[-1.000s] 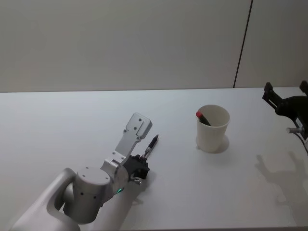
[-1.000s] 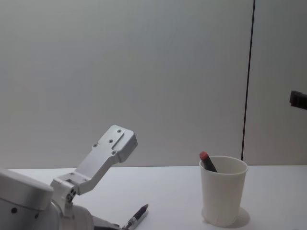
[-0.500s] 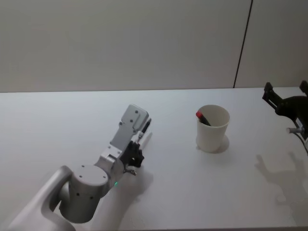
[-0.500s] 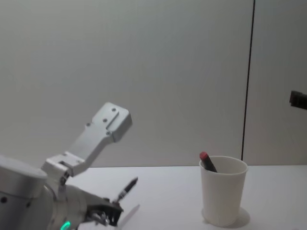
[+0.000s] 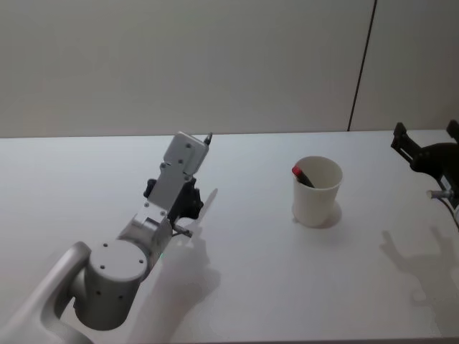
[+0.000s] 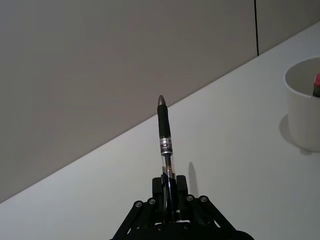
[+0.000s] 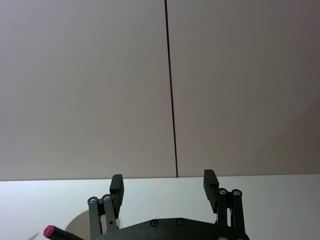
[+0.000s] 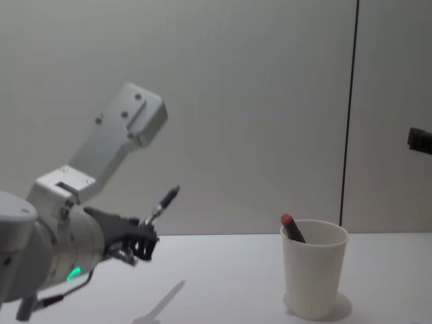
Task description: Place the pen into the pen holder.
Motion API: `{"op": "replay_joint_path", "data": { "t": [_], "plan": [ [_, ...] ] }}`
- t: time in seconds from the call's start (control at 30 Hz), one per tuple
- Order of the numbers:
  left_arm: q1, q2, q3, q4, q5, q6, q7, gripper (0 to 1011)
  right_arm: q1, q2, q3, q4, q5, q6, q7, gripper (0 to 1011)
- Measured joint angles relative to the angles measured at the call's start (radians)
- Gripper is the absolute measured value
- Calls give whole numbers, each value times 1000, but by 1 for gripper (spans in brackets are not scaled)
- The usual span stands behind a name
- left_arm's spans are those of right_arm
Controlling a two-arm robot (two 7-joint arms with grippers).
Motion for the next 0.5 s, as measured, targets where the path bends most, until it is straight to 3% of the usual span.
{"op": "replay_joint_path", "data": {
  "t": [0.27, 0.37, 0.5],
  "plan": [
    [17, 19, -13, -36, 3, -116, -2, 170, 0, 0, 0, 0, 0, 0, 0, 1001],
    [22, 27, -20, -43, -1, -187, -18, 169, 0, 0, 0, 0, 0, 0, 0, 1001],
    [25, 33, -25, -45, -8, -241, -39, 169, 0, 0, 0, 0, 0, 0, 0, 1001]
  ]
}}
